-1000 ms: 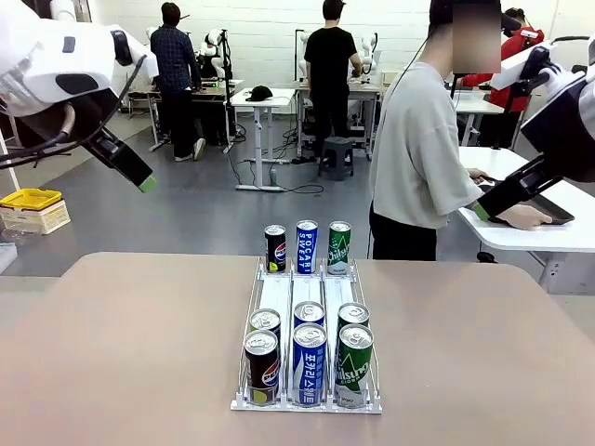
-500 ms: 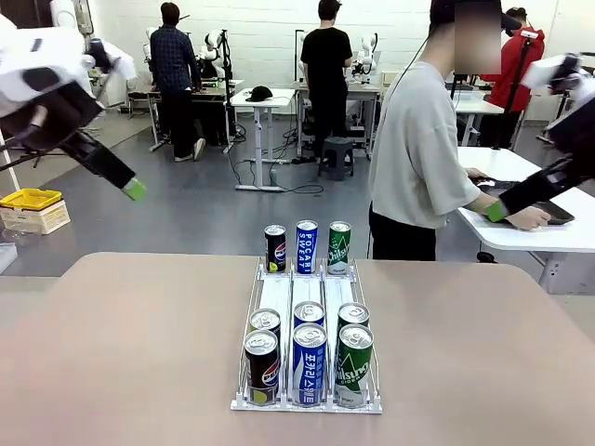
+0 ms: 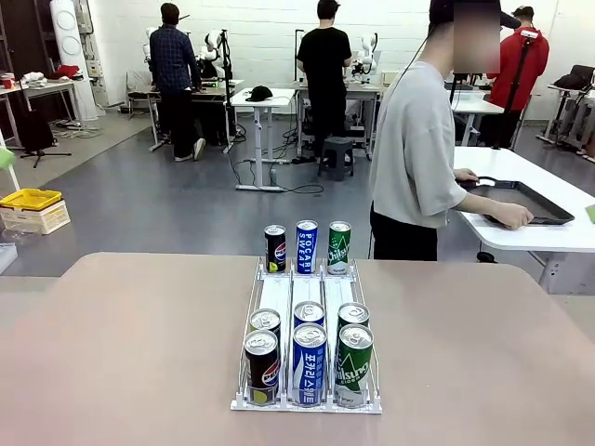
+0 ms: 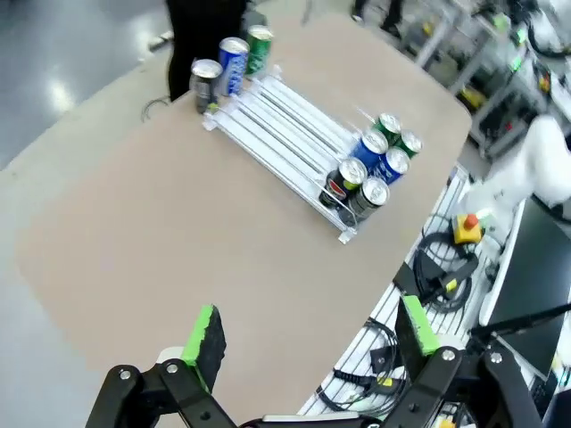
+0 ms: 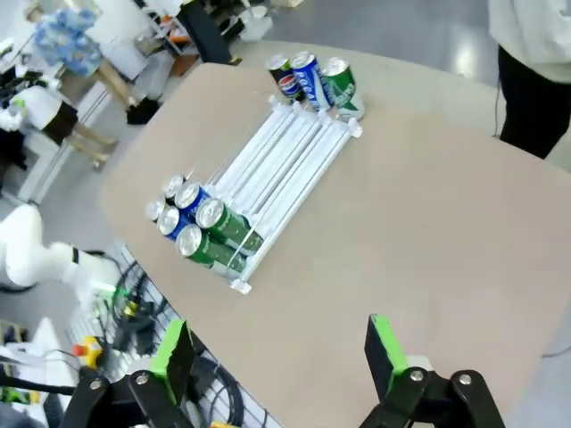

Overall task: Retrieve and hand over the desired beverage to the person.
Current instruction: Pick up a can of the same type that the person held from the Automatic Can Dispenser.

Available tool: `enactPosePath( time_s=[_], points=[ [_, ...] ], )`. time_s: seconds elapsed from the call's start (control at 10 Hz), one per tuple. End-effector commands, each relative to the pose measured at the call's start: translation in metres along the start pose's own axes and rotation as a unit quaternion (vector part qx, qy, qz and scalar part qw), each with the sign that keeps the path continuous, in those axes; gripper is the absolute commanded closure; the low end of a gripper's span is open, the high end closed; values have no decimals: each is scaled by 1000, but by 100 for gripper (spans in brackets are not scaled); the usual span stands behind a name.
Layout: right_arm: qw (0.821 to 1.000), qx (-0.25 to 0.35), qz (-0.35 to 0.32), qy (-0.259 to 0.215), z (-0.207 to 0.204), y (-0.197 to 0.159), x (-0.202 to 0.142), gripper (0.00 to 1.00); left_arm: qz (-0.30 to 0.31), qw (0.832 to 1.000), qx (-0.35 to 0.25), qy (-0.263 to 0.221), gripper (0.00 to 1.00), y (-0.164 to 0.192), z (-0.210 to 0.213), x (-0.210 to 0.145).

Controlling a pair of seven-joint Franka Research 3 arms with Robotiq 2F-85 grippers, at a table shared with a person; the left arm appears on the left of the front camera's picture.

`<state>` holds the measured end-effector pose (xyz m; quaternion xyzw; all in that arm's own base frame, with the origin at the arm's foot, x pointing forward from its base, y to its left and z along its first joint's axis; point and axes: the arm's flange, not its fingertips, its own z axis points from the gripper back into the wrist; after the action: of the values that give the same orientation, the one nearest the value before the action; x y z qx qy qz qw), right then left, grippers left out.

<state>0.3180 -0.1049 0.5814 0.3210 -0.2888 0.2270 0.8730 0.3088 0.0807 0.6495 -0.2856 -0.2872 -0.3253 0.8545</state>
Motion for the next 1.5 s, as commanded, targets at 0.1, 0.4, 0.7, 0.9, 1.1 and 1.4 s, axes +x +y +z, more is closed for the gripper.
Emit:
enactPosePath(
  time_s=[0.1, 0.4, 0.7, 0.9, 1.1, 1.4],
  points=[
    [999, -19, -32, -28, 18, -8, -1, 0, 59, 997, 16, -41, 0, 24, 12, -30],
    [998, -25, -44, -31, 26, -12, -2, 0, 71, 997, 24, -36, 0, 25, 27, -34],
    [998, -25, -44, -31, 26, -12, -2, 0, 71, 997, 24, -36, 0, 25, 27, -34],
    [998, -25, -44, -31, 26, -12, -2, 0, 71, 997, 24, -36, 0, 25, 27, -34],
    [998, -25, -44, -31, 26, -12, -2, 0, 71, 997, 24, -36, 0, 25, 27, -34],
    [998, -25, -44, -31, 26, -12, -2, 0, 71, 997, 24, -36, 0, 25, 27, -34]
  ],
)
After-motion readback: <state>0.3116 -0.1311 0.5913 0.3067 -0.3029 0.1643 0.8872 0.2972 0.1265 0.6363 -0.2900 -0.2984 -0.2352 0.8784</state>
